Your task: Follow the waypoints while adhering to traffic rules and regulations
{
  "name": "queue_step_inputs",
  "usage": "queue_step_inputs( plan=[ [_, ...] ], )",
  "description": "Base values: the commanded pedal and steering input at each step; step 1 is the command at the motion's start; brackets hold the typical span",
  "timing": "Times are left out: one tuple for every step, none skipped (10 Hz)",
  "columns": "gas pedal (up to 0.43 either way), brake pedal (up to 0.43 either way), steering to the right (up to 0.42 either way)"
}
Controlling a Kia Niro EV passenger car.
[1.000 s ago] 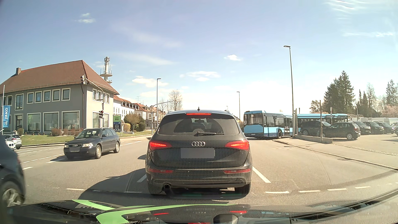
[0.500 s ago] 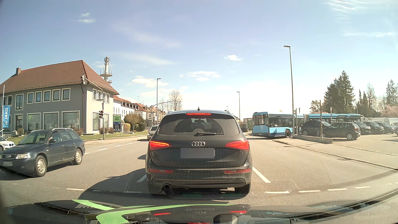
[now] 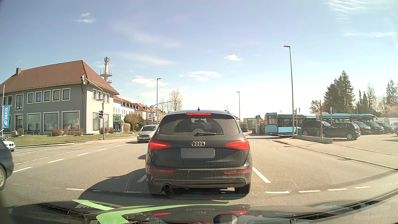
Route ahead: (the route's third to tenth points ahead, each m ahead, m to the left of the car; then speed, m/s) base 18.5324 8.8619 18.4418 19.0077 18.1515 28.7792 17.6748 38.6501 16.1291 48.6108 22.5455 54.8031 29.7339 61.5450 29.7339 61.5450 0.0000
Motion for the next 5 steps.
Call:
queue_step_inputs(
  plan=[
    [0.0,0.311,-0.001],
    [0.0,0.311,-0.001],
    [0.0,0.317,-0.001],
    [0.0,0.317,-0.001],
    [0.0,0.311,-0.001]
  ],
)
